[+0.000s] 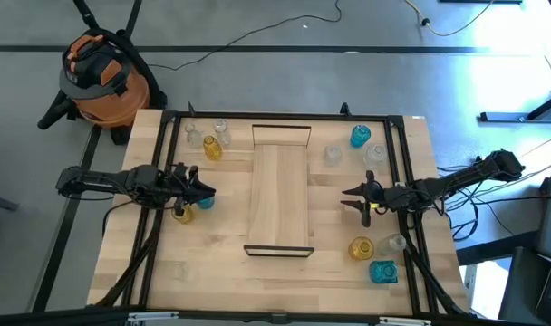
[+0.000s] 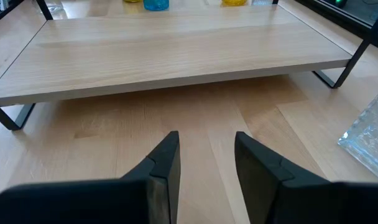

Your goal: Sort vases onto shelf

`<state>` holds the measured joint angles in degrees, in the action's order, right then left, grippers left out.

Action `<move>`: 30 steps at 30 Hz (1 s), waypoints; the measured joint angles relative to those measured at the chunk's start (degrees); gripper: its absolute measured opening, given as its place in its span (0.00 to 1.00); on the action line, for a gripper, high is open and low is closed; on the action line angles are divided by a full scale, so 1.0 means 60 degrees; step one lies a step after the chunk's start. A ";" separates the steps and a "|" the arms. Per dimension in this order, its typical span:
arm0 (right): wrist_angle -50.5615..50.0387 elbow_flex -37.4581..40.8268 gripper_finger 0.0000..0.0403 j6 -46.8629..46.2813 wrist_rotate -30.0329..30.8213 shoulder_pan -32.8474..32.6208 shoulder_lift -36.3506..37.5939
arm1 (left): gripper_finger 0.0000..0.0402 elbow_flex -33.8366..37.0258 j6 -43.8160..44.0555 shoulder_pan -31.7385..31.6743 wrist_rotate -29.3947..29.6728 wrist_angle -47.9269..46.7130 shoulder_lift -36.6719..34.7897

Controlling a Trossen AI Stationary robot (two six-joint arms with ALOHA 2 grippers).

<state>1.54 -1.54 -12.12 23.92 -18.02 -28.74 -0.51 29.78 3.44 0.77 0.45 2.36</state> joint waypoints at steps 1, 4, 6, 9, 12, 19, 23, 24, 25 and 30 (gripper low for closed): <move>0.0000 0.0000 0.29 0.0000 -0.0004 0.0000 -0.0002 | 0.15 0.0000 0.0000 -0.0001 0.0001 -0.0001 0.0001; 0.0000 0.0000 0.29 0.0000 0.0000 0.0000 0.0000 | 0.15 0.0000 0.0002 -0.0001 0.0001 0.0000 0.0001; 0.0000 0.0000 0.29 0.0000 -0.0001 0.0000 -0.0002 | 0.15 0.0002 0.0000 -0.0003 -0.0002 0.0002 0.0001; 0.0000 0.0000 0.29 0.0000 -0.0003 0.0000 -0.0002 | 0.15 -0.0001 0.0000 -0.0003 -0.0002 -0.0001 -0.0003; 0.0000 0.0000 0.29 0.0000 -0.0002 0.0000 0.0000 | 0.15 0.0002 0.0000 -0.0003 0.0001 0.0000 0.0000; -0.0025 0.0000 0.29 0.0816 0.0831 0.0011 0.0001 | 0.15 0.0002 0.0000 -0.0001 0.0001 -0.0001 0.0001; -0.0029 0.0000 0.29 0.0820 0.0827 0.0007 -0.0002 | 0.15 0.0002 0.0000 -0.0001 0.0001 -0.0001 0.0001; -0.0029 0.0000 0.29 0.0820 0.0827 0.0007 -0.0002 | 0.15 -0.0001 0.0000 -0.0003 0.0001 -0.0001 0.0001; -0.0022 0.0000 0.29 0.0820 0.0827 0.0007 -0.0002 | 0.15 -0.0001 0.0000 0.0000 0.0001 0.0000 0.0001; 0.0712 0.0007 0.29 0.0615 0.0330 0.0007 -0.0002 | 0.15 0.0002 0.0000 -0.0002 0.0000 0.0002 0.0001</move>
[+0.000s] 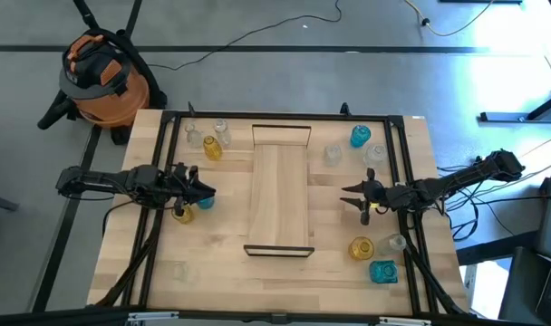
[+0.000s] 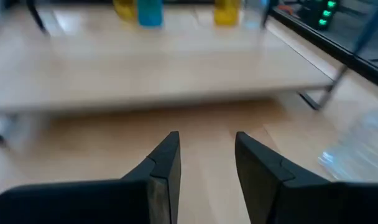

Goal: Sort vases onto shelf
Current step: Put the transparent vase on the shelf

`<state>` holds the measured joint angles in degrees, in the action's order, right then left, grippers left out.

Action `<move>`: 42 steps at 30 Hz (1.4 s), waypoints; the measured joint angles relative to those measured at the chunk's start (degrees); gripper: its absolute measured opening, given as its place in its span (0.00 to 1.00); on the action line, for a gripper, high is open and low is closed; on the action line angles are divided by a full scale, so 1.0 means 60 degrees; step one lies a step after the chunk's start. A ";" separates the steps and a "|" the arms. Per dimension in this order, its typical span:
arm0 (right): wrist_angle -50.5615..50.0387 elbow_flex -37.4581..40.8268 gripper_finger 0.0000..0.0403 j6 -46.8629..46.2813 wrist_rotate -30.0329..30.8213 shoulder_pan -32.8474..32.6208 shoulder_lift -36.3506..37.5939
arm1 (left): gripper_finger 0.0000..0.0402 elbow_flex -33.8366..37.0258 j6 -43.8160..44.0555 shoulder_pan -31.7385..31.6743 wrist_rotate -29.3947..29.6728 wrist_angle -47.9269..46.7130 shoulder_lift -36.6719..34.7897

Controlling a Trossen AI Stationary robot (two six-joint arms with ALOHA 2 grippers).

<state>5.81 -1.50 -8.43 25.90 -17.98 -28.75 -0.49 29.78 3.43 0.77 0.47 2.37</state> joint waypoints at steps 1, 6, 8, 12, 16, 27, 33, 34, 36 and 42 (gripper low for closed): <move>0.0370 0.0000 0.29 -0.0364 -0.0157 0.0000 0.0004 | 0.15 0.0000 -0.0032 0.0000 0.0068 -0.0002 0.0004; 0.3103 0.0000 0.29 -0.3454 -0.0785 0.0000 0.0007 | 0.15 0.0007 -0.0376 -0.0154 0.2013 0.0424 0.0004; 0.4352 0.0000 0.29 -0.4011 -0.0422 0.0000 0.0007 | 0.15 0.0011 -0.0337 -0.0158 0.2504 0.0412 0.0013; 0.6544 0.0000 0.29 -0.4310 0.0758 0.0007 0.0015 | 0.15 0.0009 -0.0399 -0.0154 0.2836 0.0444 0.0007; 0.8518 0.0000 0.29 -0.4279 0.2232 0.0007 0.0015 | 0.15 0.0007 -0.0009 -0.0158 0.4370 0.0813 0.0011; 1.0744 -0.0954 0.29 -0.3222 0.5080 0.0018 0.0002 | 0.15 0.0007 0.2996 -0.0162 0.8385 0.3416 0.0007; 1.0650 -0.2118 0.29 -0.0864 0.4690 0.0018 -0.0395 | 0.15 0.0004 0.4011 -0.0158 0.9399 0.4215 0.0007; 1.0660 -0.2343 0.29 -0.0561 0.4594 0.0019 -0.0483 | 0.15 0.0004 0.4015 -0.0158 0.9624 0.4317 0.0007; 1.0635 -0.2830 0.29 0.0003 0.4272 0.0025 -0.0669 | 0.15 0.0004 0.4039 -0.0158 1.0020 0.4488 0.0007; 1.0407 -0.4352 0.29 0.1281 0.3835 0.0025 -0.1519 | 0.15 0.0000 0.4023 -0.0158 0.8988 0.5751 0.0007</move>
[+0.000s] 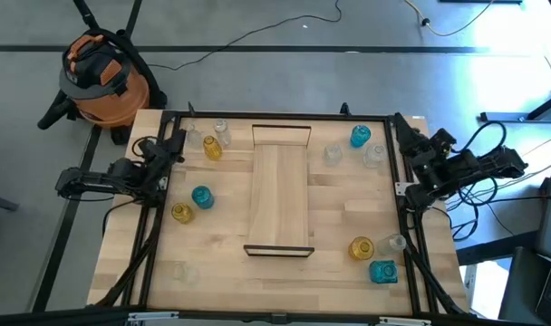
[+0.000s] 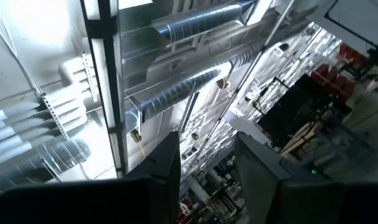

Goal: Sort vases onto shelf
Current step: Put the transparent vase on the shelf

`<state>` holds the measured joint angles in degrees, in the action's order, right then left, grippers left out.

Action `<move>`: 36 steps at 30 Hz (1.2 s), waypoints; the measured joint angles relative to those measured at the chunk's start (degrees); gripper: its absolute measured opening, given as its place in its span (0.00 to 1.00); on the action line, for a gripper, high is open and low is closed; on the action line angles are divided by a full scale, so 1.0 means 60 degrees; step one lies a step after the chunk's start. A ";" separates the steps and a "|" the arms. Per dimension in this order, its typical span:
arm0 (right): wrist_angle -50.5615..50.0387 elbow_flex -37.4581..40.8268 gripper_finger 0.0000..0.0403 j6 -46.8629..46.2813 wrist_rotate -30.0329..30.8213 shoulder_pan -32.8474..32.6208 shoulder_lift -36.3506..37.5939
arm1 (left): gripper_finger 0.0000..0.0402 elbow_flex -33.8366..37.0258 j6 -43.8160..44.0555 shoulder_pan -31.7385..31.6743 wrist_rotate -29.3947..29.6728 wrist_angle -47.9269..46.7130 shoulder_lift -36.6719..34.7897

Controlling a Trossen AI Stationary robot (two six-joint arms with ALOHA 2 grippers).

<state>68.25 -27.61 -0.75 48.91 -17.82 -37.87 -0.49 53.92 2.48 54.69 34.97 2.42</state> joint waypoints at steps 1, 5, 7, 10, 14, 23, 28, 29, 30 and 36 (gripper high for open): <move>-0.0110 -0.0256 0.29 0.0189 0.0009 0.0000 -0.0190 | 0.15 0.0000 -0.0127 0.0000 -0.0468 0.0281 0.0000; -0.0360 -0.1130 0.29 0.0788 0.0003 0.0000 -0.1048 | 0.15 -0.0182 -0.1189 -0.0002 -0.2888 0.1964 0.0000; -0.0394 -0.1439 0.29 0.0947 0.0005 0.0122 -0.1487 | 0.15 -0.0561 -0.2059 0.0000 -0.4138 0.2505 0.0000; -0.0394 -0.1824 0.29 0.0776 0.0000 0.0499 -0.2259 | 0.15 -0.1641 -0.3597 0.0000 -0.6114 0.2304 0.0093; -0.0419 -0.2149 0.29 0.0140 -0.0109 0.1017 -0.3195 | 0.15 -0.4033 -0.4631 0.0000 -0.7203 -0.0707 0.1179; -0.0412 -0.2890 0.29 -0.1093 -0.1140 0.1746 -0.4279 | 0.15 -0.8976 -0.5608 -0.0004 -0.3454 -1.2222 0.5368; -0.0405 -0.3143 0.29 -0.1047 -0.1347 0.1727 -0.4240 | 0.15 -0.9529 -0.6072 -0.0183 -0.1788 -1.3270 0.6455; -0.0406 -0.3148 0.29 -0.1047 -0.1346 0.1727 -0.4224 | 0.15 -0.9582 -0.6080 -0.0369 -0.1782 -1.3269 0.6608; -0.0396 -0.3148 0.29 -0.1047 -0.1340 0.1727 -0.4215 | 0.16 -0.9615 -0.5977 -0.0612 -0.1803 -1.3219 0.6736; -0.0587 -0.3152 0.29 -0.1047 -0.1342 0.1727 -0.4114 | 0.26 -0.9617 -0.5301 -0.2831 -0.3515 -1.3915 0.7377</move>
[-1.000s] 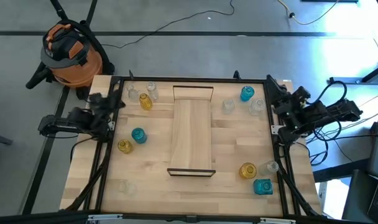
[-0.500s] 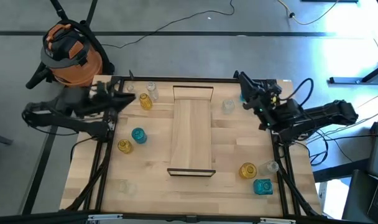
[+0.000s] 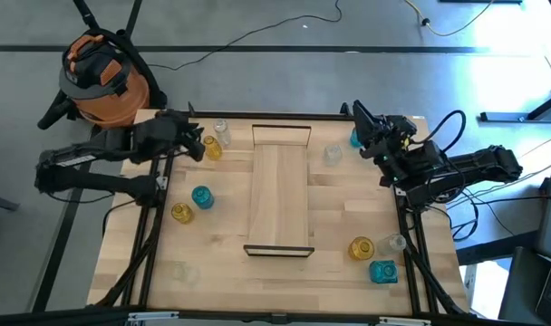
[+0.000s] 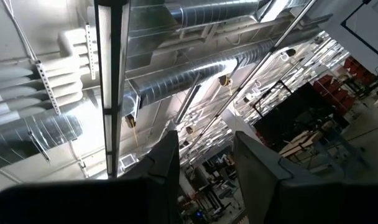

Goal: Sort vases onto shelf
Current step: Put the transparent vase on the shelf

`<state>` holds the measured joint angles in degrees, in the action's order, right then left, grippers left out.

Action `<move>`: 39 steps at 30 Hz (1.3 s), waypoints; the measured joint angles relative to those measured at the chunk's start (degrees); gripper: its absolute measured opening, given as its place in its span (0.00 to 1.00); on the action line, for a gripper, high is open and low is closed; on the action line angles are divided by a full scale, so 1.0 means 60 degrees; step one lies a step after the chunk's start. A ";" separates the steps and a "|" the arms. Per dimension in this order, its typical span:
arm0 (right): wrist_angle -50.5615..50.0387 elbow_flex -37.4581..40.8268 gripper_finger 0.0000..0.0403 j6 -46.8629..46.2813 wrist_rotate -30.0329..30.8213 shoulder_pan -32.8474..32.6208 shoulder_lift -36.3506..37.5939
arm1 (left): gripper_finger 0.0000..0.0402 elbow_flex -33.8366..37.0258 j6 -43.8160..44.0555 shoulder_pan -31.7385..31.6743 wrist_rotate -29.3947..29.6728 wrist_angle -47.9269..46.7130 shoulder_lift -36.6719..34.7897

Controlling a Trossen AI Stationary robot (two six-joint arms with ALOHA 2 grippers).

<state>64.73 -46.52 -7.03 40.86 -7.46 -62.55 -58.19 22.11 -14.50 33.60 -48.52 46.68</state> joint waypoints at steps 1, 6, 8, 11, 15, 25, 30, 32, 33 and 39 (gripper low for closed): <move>-0.0073 0.0000 0.29 0.0003 0.0003 0.0000 0.0019 | 0.29 0.0000 -0.0057 -0.0478 -0.0385 -0.0018 0.0147; -0.0267 0.0000 0.29 0.0004 0.0003 0.0000 0.0048 | 0.43 0.0000 -0.0428 -0.3062 -0.3411 0.0344 0.1171; -0.0311 0.0000 0.29 0.0007 0.0003 0.0000 0.0058 | 0.47 0.0000 -0.0520 -0.3912 -0.4758 0.0522 0.1739; -0.0370 0.0000 0.29 0.0007 0.0002 0.0000 0.0078 | 0.49 -0.0177 -0.0534 -0.4703 -0.6001 0.0545 0.2812; -0.0401 0.0000 0.29 0.0007 -0.0145 0.0000 0.0090 | 0.49 -0.0842 -0.0735 -0.5137 -0.6234 0.0493 0.4071; -0.0384 0.0000 0.29 -0.0005 -0.0509 0.0000 0.0103 | 0.49 -0.2763 -0.1282 -0.5138 -0.4607 -0.1146 0.6482; -0.0382 0.0000 0.29 -0.0011 -0.0571 0.0000 0.0103 | 0.49 -0.2889 -0.1282 -0.5136 -0.4665 -0.1401 0.7152; -0.0383 0.0000 0.29 -0.0016 -0.0572 0.0000 0.0103 | 0.49 -0.2889 -0.1282 -0.5133 -0.4662 -0.1370 0.7352; -0.0382 0.0000 0.29 -0.0019 -0.0572 0.0000 0.0103 | 0.49 -0.2905 -0.1282 -0.5132 -0.4586 -0.1320 0.7412; -0.0379 0.0000 0.29 -0.0038 -0.0800 -0.0004 0.0103 | 0.49 -0.2940 -0.1287 -0.5143 -0.4420 -0.1188 0.7624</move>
<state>62.46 -46.52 -7.26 36.06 -7.49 -61.93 -75.83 14.38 -45.36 7.08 -55.64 92.42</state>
